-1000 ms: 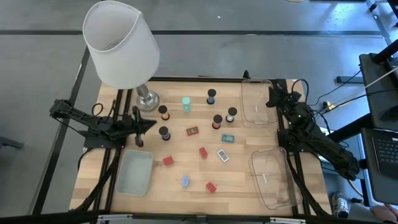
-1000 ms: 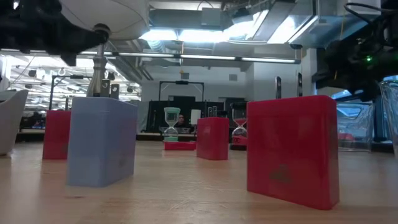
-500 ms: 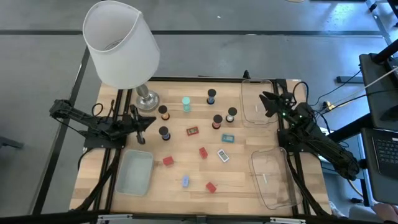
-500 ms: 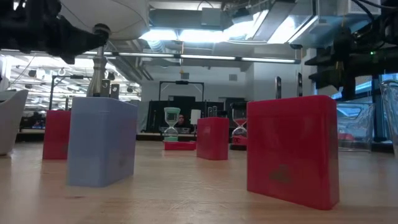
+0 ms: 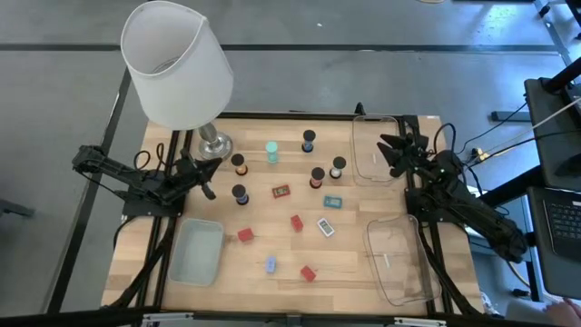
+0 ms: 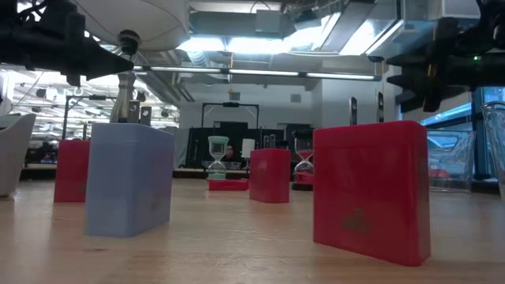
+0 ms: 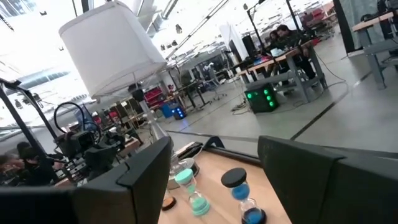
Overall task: Pick & Place Office items
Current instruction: Put the white sand timer into the top transparent bin
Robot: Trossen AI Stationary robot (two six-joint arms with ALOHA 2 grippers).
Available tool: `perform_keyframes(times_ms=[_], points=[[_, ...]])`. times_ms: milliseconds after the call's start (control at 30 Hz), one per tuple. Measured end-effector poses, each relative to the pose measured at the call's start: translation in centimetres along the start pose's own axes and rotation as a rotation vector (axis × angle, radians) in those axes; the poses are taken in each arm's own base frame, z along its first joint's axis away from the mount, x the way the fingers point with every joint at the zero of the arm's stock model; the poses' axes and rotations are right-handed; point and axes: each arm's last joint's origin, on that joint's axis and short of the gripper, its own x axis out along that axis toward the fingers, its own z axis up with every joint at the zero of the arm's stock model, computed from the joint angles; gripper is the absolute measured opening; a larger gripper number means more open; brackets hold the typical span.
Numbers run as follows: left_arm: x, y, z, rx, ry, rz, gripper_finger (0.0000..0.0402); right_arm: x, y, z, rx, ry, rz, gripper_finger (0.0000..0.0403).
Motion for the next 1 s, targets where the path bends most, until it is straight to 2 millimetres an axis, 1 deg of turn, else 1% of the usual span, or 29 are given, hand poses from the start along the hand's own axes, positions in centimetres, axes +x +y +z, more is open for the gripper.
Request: perform_keyframes(times_ms=[67, 233, 300, 367, 500, 600, 767, 867, 1000], points=[[0.0, 0.0, 0.0, 0.0, 0.0, 0.0, 0.0011, 0.2, 0.2, 0.5, -0.006, 0.009, -0.006, 0.0245], [0.0, 0.0, 0.0, 0.0, 0.0, 0.0, 0.0013, 1.2, 1.7, 3.5, -0.067, -0.006, 0.002, 0.0245], [0.0, 0.0, 0.0, -0.001, 0.0, 0.001, 0.0013, 1.9, 2.2, 4.6, -0.098, 0.022, 0.006, 0.0245], [0.0, 0.0, 0.0, -0.001, 0.0, 0.002, 0.0015, 2.9, 2.5, 5.0, -0.105, 0.085, 0.004, 0.0245], [0.0, 0.0, 0.0, 0.0, 0.0, 0.002, 0.0023, 5.3, 2.7, 4.8, -0.123, 0.232, -0.012, 0.0245], [0.0, 0.0, 0.0, 0.0, 0.001, 0.001, 0.0033, 7.1, 2.8, 4.0, -0.164, 0.321, -0.031, 0.0245], [0.0, 0.0, -0.1, 0.008, 0.005, 0.001, 0.0056, 9.8, 4.0, 3.2, -0.246, 0.438, 0.033, 0.0251], [0.0, 0.0, -0.1, 0.008, 0.005, 0.001, 0.007, 10.9, 4.8, 2.6, -0.301, 0.521, 0.077, 0.0274], [0.0, 0.0, -0.1, 0.014, 0.009, 0.001, 0.0084, 11.8, 6.0, 1.4, -0.404, 0.616, 0.155, 0.0321]])
